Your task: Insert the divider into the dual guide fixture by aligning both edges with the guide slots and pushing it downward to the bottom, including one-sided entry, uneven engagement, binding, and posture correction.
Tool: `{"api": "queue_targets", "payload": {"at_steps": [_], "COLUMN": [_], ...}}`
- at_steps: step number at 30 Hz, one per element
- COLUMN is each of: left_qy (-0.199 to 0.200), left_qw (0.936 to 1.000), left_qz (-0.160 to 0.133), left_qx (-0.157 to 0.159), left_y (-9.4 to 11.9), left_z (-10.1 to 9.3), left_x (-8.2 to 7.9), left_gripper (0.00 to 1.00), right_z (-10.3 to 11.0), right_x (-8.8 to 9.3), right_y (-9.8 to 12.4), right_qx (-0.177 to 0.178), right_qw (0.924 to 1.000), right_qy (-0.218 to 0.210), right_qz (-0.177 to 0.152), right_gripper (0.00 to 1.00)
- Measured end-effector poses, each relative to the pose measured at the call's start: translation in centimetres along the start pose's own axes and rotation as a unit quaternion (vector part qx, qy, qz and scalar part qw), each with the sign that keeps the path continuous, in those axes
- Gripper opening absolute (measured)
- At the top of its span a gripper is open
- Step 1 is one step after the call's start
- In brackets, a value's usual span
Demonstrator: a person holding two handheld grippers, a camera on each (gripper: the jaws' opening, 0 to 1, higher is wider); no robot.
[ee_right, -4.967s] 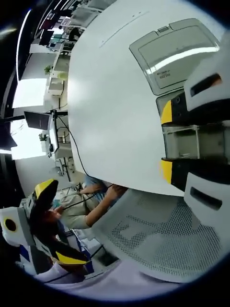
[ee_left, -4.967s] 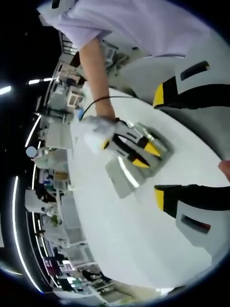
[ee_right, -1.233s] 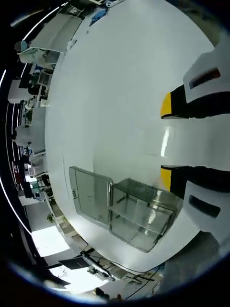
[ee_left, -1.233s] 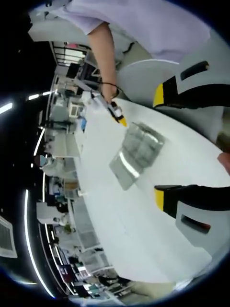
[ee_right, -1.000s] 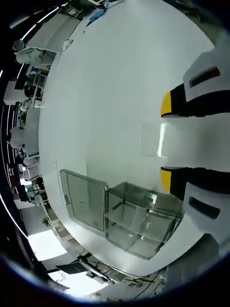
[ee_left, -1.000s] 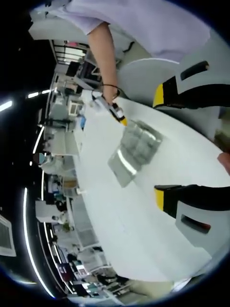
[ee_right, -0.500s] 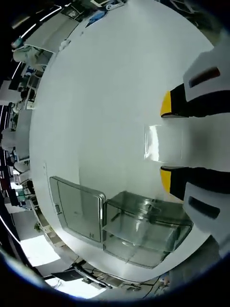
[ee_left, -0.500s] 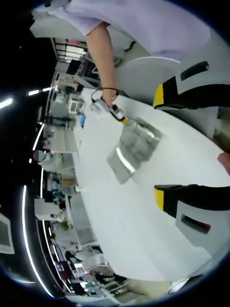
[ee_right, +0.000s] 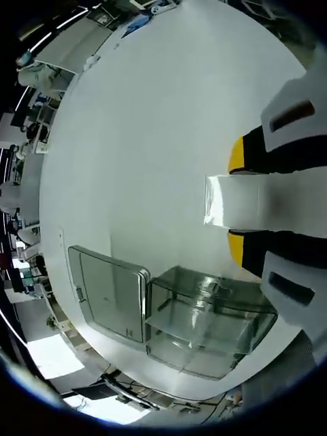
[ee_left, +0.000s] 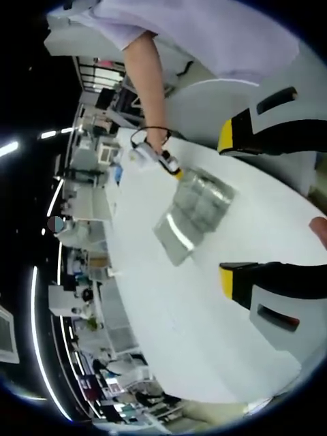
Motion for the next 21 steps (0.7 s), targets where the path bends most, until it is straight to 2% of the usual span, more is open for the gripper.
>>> {"api": "queue_targets", "payload": {"at_steps": [15,21], "left_qy": [0.003,0.002], "left_qw": [0.9999,0.9999], "left_qz": [-0.001,0.000], "left_qx": [-0.011,-0.011], "left_y": [0.54,0.46], "left_z": [0.27,0.24], "left_x": [0.20,0.25], "left_gripper": [0.62,0.62], "right_z": [-0.13,-0.13], "right_x": [-0.04,-0.30], "right_y": [-0.08,0.12], "right_qx": [-0.002,-0.005], "right_qw": [1.0000,1.0000], "right_qy": [-0.001,-0.002], "right_qz": [0.003,-0.005], "right_gripper": [0.26,0.26]}}
Point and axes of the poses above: the point that each gripper's makers call its tool centre point, and the gripper's own axes: y roughly backward along the fingers, z roughly to its left, x roughly out of its underside, the point moved 3 cm from there along y, roughly backward along the fingers, and after that the axes turned 4 degrees about -z, right-handed, at the moved point
